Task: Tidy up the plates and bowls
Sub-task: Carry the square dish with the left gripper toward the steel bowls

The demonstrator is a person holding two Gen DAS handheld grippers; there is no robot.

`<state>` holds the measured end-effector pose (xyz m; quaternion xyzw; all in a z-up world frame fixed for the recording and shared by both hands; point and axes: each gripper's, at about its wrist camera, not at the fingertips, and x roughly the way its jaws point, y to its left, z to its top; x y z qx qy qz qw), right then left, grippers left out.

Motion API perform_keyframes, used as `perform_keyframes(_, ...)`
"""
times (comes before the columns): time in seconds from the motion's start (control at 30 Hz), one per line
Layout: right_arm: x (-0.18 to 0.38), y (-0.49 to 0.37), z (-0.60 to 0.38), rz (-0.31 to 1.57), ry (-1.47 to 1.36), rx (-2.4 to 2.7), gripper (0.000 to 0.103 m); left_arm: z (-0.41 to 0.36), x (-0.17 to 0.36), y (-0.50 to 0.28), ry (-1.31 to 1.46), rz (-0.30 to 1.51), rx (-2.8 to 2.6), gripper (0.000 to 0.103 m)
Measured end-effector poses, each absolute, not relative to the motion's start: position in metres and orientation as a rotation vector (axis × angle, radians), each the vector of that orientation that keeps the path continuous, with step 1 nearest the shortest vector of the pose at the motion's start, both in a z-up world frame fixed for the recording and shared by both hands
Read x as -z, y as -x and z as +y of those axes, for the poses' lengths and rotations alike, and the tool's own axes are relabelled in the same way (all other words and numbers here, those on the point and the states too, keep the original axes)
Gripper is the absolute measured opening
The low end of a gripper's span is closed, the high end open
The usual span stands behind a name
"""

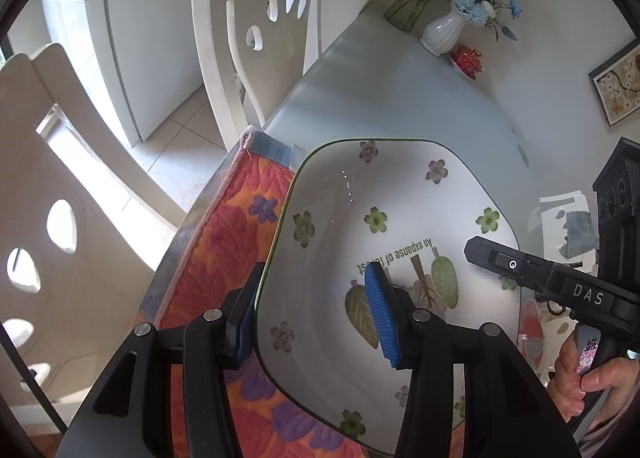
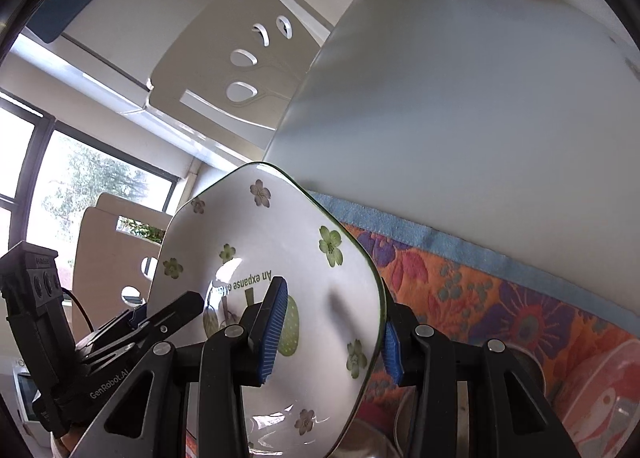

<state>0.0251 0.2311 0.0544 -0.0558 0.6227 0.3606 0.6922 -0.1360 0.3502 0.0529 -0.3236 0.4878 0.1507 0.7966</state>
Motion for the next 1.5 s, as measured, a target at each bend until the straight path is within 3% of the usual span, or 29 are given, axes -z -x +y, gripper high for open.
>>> perform_keyframes(0.57, -0.089, 0.062, 0.169, 1.369, 0.059, -0.741, 0.042, 0.295, -0.088, 0.193, 0.640, 1.027, -0.277, 0.045)
perform_keyframes(1.5, -0.050, 0.182, 0.042, 1.473, -0.112, -0.627, 0.042, 0.203, -0.039, 0.269, 0.639, 1.183, -0.075, 0.045)
